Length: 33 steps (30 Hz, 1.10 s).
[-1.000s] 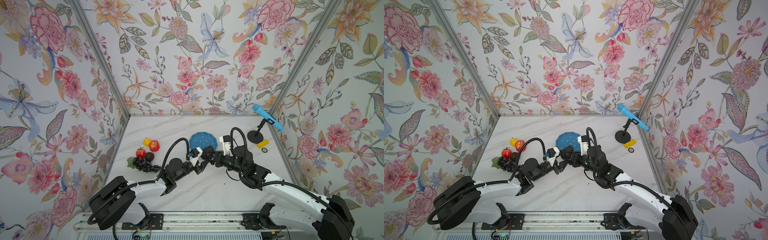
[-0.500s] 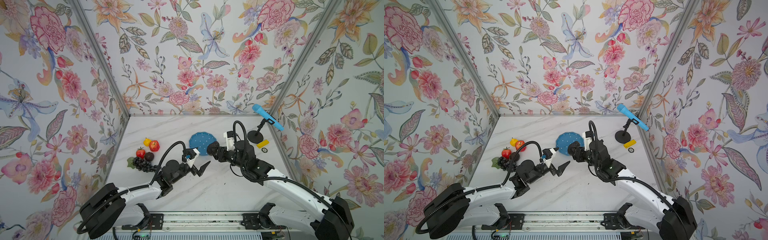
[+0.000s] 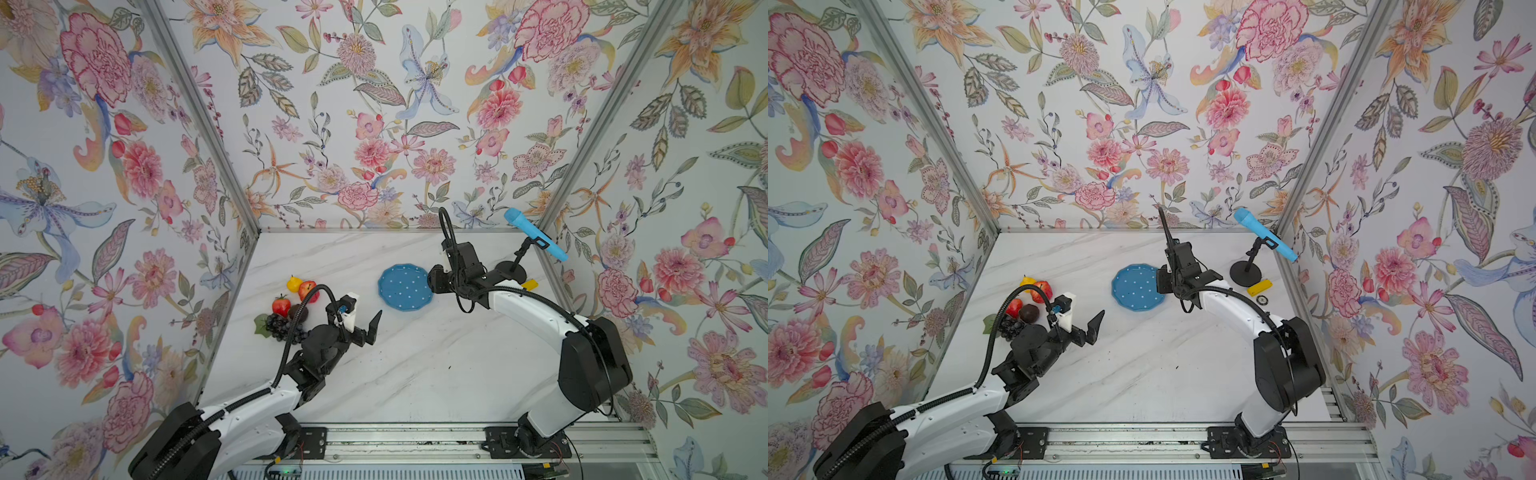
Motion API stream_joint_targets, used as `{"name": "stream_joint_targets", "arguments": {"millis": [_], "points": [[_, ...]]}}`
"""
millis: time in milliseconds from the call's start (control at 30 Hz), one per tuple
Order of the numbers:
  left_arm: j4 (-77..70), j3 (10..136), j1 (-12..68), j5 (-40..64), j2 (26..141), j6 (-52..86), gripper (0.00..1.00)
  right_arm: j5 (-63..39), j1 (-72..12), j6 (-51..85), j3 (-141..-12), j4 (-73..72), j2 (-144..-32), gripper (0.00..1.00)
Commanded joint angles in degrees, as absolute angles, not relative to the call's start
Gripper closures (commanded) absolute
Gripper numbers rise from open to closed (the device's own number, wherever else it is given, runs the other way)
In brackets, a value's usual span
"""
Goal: Arrange fruit in a fruit bowl
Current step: Place the fruit in the fruit bowl.
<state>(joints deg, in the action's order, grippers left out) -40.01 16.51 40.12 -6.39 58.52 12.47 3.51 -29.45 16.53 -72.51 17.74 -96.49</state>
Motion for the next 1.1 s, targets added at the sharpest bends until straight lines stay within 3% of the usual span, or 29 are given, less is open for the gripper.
{"name": "stream_joint_targets", "arguments": {"millis": [0, 533, 1067], "points": [[-39.90, 14.97, 39.46, -9.47, 57.18, 13.53, 0.01, 5.63, -28.76, 11.79, -78.65, 24.48, -101.80, 0.44], [-41.18, 12.96, 39.21, -9.60, 57.24, 13.80, 0.01, 7.65, -29.09, 6.99, -98.62, 34.00, -122.41, 0.41], [-42.37, 12.57, 39.18, -9.75, 58.14, 13.40, 0.01, 9.62, -29.66, 6.24, -104.71, 36.75, -128.76, 0.37]]}}
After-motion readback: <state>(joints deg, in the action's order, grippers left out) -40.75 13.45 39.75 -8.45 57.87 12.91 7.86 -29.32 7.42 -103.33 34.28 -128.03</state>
